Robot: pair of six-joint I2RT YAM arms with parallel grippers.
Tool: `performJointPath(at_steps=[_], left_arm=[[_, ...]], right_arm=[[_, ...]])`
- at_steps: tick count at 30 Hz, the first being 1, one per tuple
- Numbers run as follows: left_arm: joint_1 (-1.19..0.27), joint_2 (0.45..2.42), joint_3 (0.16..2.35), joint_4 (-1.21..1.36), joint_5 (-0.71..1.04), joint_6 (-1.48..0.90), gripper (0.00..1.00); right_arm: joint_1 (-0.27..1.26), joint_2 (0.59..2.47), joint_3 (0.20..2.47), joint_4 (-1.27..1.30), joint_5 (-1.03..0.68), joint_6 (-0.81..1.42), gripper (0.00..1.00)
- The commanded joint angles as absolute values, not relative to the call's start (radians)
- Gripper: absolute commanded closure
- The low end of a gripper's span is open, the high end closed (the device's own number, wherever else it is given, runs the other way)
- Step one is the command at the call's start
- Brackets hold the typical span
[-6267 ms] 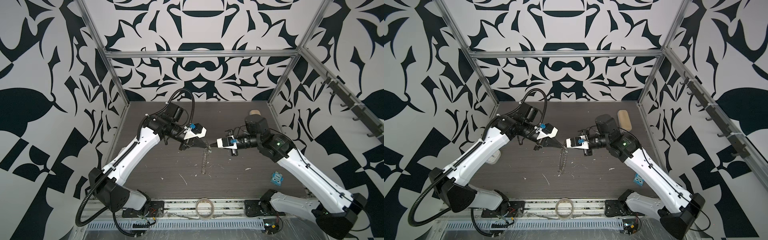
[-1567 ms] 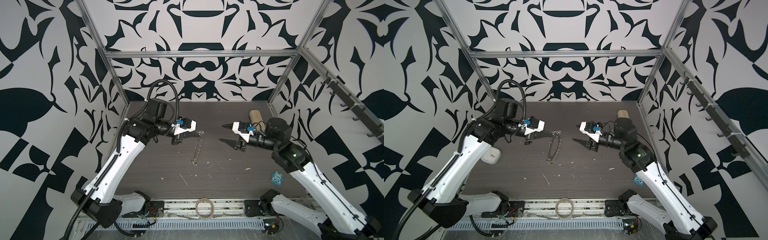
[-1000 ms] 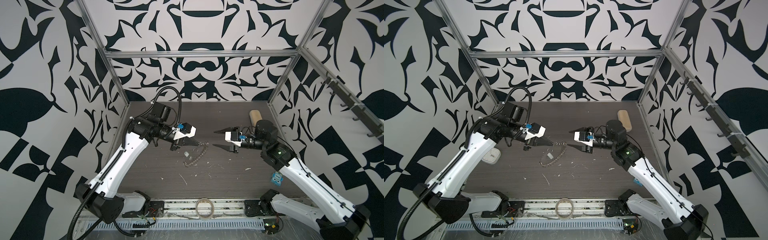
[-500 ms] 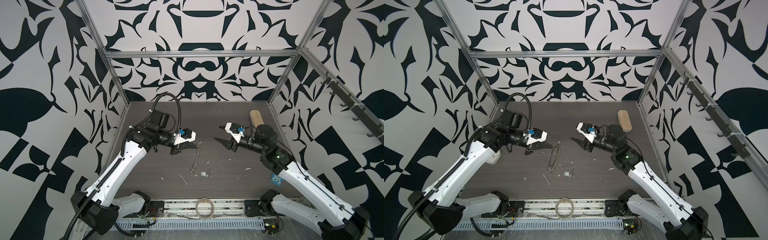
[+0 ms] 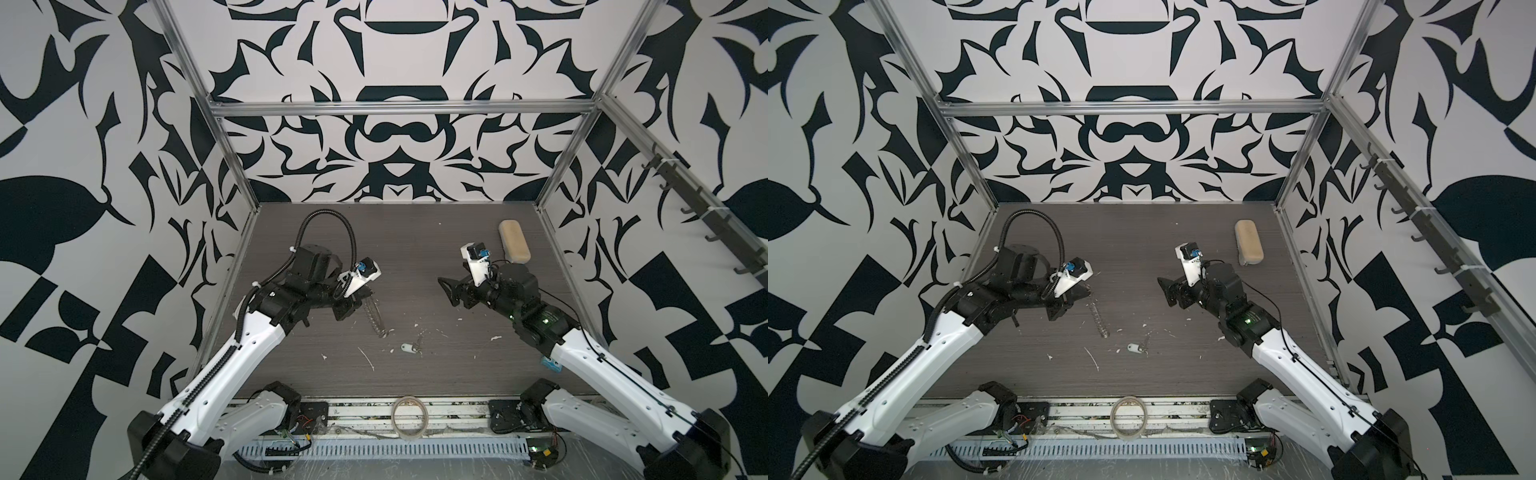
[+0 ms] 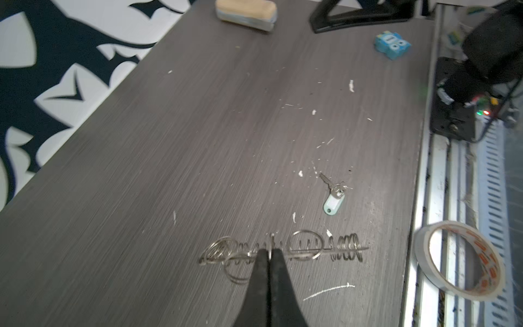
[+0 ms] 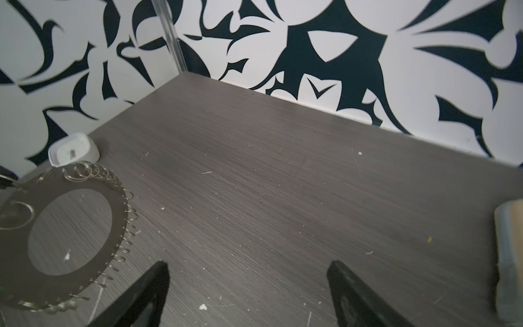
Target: Remove the keys from the keyring
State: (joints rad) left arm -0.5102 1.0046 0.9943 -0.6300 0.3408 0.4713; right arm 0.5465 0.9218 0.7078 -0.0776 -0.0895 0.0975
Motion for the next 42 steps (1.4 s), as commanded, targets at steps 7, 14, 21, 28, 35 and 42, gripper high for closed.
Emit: performJointPath(at_steps=[7,14,21,28,35,42], left_arm=[[-0.599,0.993,1.009,-0.764,0.068,0.007,1.00],[-0.659,1.098,1.022,-0.794,-0.011,-0.110,1.00],[-0.649,1.481,1.182,-0.751,-0.087,-0.022,1.00],[-0.562,1.768,1.317,-0.665,-0.017,0.010,1.00],[-0.545,1.800,1.332,-0.621,0.001,-0.005,0.60],[-0.491,1.541,1.235,-0.504,-0.036,-0.007,0.01]], right_arm=[[0.547,0.905,0.716,-0.079,-0.032,0.193,0.01],[0.548,0.879,0.737,-0.161,0.011,0.163,0.01],[0.548,0.890,0.744,-0.207,0.039,0.151,0.01],[0.547,0.919,0.754,-0.218,0.085,0.151,0.01],[0.546,0.946,0.766,-0.210,0.098,0.147,0.01],[0.534,0.928,0.749,-0.205,0.268,0.140,0.01]])
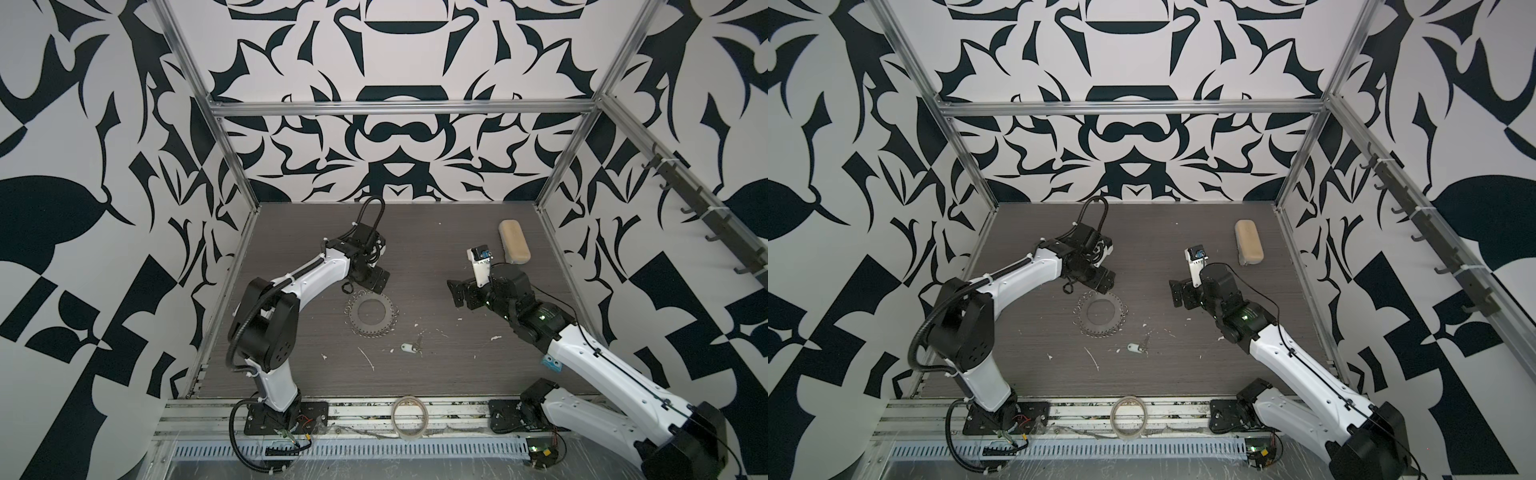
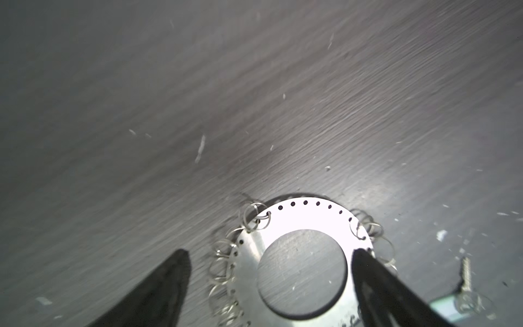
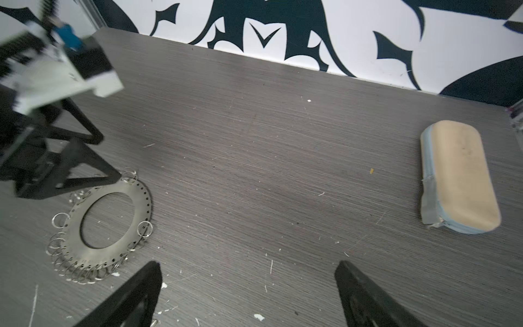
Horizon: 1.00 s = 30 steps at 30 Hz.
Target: Remove the keys from the keyring
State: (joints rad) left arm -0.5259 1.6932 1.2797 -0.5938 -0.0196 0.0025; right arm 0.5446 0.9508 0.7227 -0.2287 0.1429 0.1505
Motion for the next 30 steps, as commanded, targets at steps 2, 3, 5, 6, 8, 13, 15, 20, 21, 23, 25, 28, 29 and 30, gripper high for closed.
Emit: performJointPath(at_steps=[2,3,5,6,8,13,15,20,21,23,25,28,29,30], left_arm=[[-0.450,1.411,1.115,-0.340,-0.081,-0.028,0.01],[-0.422,1.344,1.040,-0.232,-0.096,-0.031,0.01],[-0.361,1.208,0.871,0.001,-0.141,-0.029,0.01],[-0.326,1.157,0.785,0.124,-0.174,-0.032,0.01],[-0.254,1.092,0.642,0.336,-0.199,-0.035,0.01],[-0.137,1.077,0.483,0.515,-0.250,-0.028,0.01],[-0.124,1.099,0.452,0.545,-0.272,0.005,0.00],[-0.106,1.191,0.344,0.770,-0.339,0.019,0.00],[-0.105,1.212,0.326,0.822,-0.341,0.017,0.01],[-0.104,1.251,0.297,0.914,-0.339,0.012,0.01],[-0.104,1.267,0.275,0.992,-0.295,0.068,0.01],[-0.097,1.311,0.256,1.065,-0.273,0.085,0.01],[-0.097,1.317,0.260,1.073,-0.280,0.085,0.00],[-0.097,1.317,0.259,1.072,-0.280,0.084,0.01]], right_arm=[[0.517,0.921,0.712,-0.154,0.343,0.128,0.01],[0.504,0.920,0.682,-0.114,0.389,0.123,0.01],[0.464,0.935,0.619,-0.002,0.461,0.118,0.01],[0.434,0.953,0.583,0.061,0.488,0.119,0.01],[0.379,0.998,0.516,0.199,0.522,0.118,0.01],[0.300,1.124,0.369,0.519,0.615,0.084,0.01],[0.278,1.184,0.310,0.671,0.606,0.061,0.01],[0.259,1.378,0.231,1.016,0.584,-0.035,0.00],[0.254,1.415,0.216,1.088,0.559,-0.053,0.00],[0.241,1.498,0.204,1.182,0.519,-0.045,0.00],[0.238,1.606,0.198,1.298,0.473,-0.075,0.01],[0.256,1.633,0.187,1.362,0.486,-0.112,0.00],[0.257,1.624,0.196,1.331,0.487,-0.102,0.00],[0.256,1.621,0.209,1.301,0.484,-0.099,0.00]])
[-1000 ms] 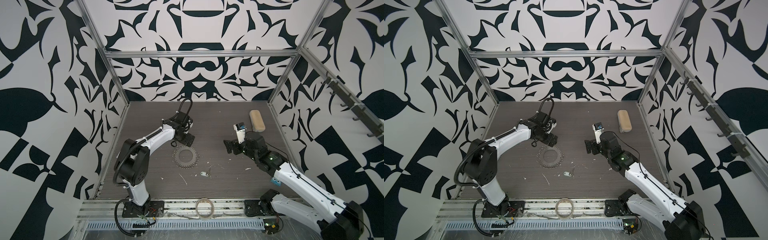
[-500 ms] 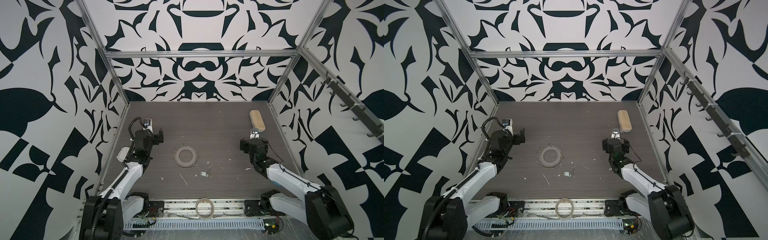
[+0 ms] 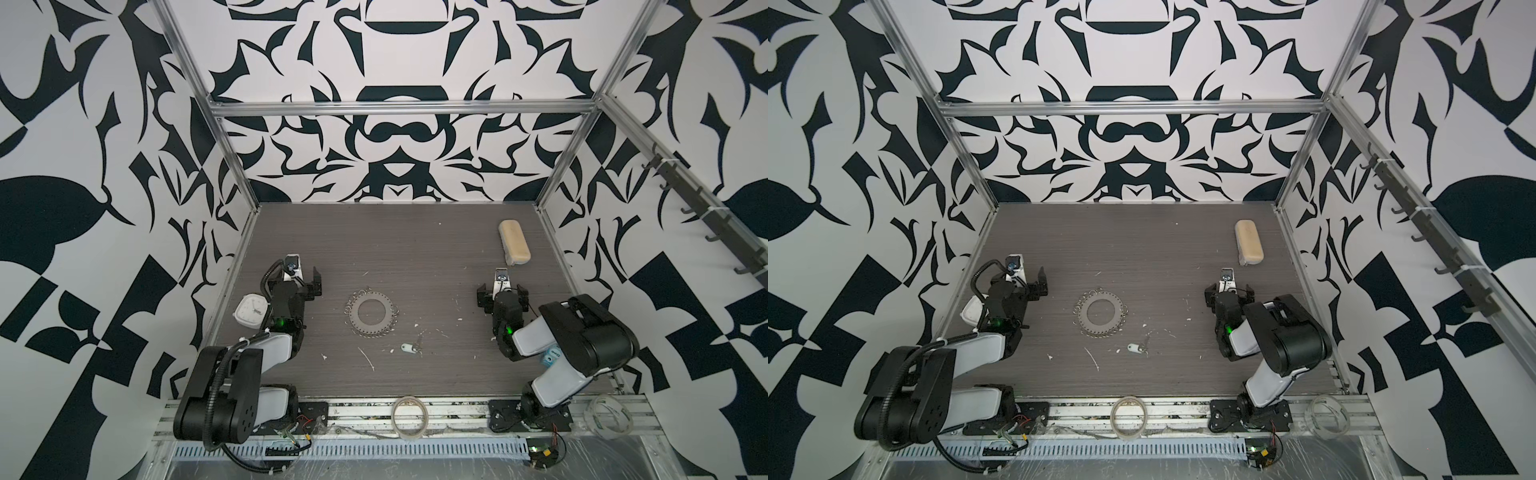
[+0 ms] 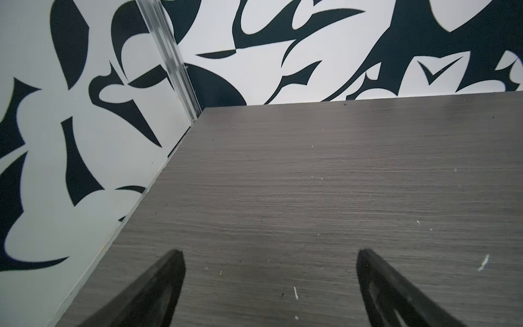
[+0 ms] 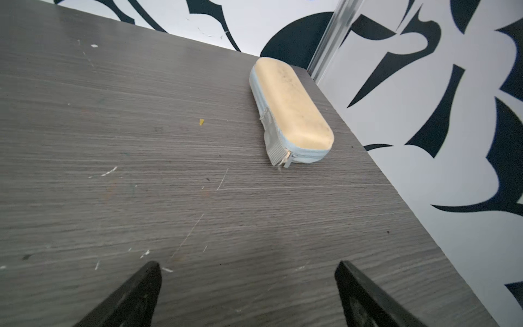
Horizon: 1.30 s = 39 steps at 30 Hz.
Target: Remove the keys from the keyring
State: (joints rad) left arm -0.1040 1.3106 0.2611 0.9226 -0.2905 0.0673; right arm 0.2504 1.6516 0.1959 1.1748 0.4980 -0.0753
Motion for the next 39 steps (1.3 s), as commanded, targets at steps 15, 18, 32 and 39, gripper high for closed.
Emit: performJointPath(at_steps=[15,18,32,39], left_arm=[[-0.077,1.656,0.205,1.400,-0.336,0.032,0.01],[-0.077,1.564,0.247,1.178,-0.326,0.004,0.01],[0.026,1.569,0.359,0.970,-0.289,-0.104,0.01],[0.026,1.564,0.357,0.971,-0.290,-0.106,0.00]], right_arm=[[0.227,1.597,0.281,1.141,0.492,-0.058,0.00],[0.227,1.598,0.285,1.132,0.493,-0.055,0.00],[0.222,1.597,0.298,1.107,0.519,-0.038,0.00],[0.219,1.588,0.300,1.086,0.518,-0.034,0.00]])
